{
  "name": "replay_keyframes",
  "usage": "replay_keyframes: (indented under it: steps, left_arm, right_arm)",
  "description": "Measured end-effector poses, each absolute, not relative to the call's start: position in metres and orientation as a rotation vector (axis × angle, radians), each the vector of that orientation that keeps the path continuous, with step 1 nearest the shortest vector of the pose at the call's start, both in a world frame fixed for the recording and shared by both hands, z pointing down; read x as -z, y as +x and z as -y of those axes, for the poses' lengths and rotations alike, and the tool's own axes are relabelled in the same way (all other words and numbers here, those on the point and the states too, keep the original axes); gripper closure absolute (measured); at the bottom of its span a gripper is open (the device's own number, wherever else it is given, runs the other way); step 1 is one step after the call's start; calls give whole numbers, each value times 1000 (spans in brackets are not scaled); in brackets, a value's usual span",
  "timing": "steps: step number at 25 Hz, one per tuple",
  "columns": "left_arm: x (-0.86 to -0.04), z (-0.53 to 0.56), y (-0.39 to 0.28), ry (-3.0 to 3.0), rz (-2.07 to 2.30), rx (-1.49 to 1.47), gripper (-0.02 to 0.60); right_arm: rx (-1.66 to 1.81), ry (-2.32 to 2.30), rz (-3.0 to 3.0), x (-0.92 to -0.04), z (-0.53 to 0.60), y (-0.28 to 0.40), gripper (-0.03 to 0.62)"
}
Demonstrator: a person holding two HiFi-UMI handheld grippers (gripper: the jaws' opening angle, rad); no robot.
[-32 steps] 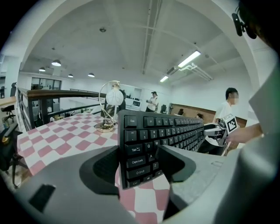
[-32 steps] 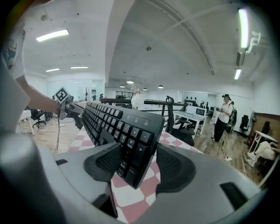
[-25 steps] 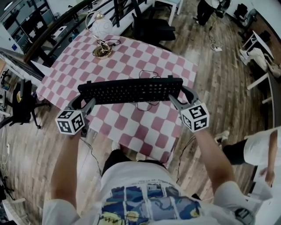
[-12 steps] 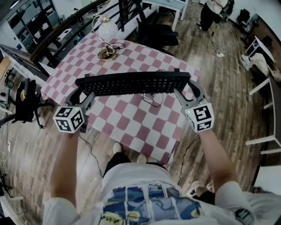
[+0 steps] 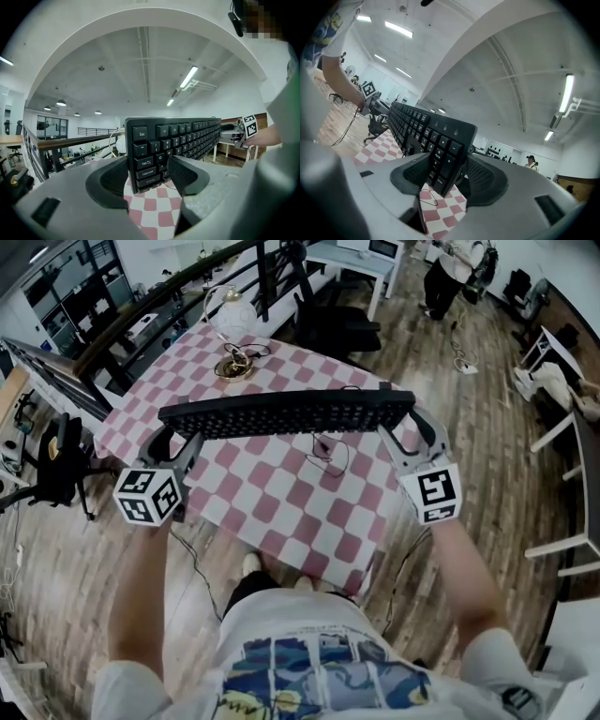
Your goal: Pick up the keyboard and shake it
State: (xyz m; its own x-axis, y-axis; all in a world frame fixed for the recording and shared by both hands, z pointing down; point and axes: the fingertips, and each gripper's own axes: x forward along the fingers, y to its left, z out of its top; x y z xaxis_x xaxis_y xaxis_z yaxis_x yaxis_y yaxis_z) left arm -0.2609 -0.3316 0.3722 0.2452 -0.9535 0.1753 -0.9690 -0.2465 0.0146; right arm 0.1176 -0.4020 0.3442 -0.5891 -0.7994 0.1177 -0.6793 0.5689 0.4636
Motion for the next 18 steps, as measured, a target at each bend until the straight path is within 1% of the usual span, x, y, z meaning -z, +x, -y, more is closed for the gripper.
replay_keyframes:
  steps: [9,18]
  left_arm:
    - [-335,315,-266,2425,1909,-137,314]
    - [-317,309,-266,2444,1940,-113,314]
  right_arm:
    - [703,1250,2486,-302,383,114,359]
    - [823,1289,2450,-284,373,115,356]
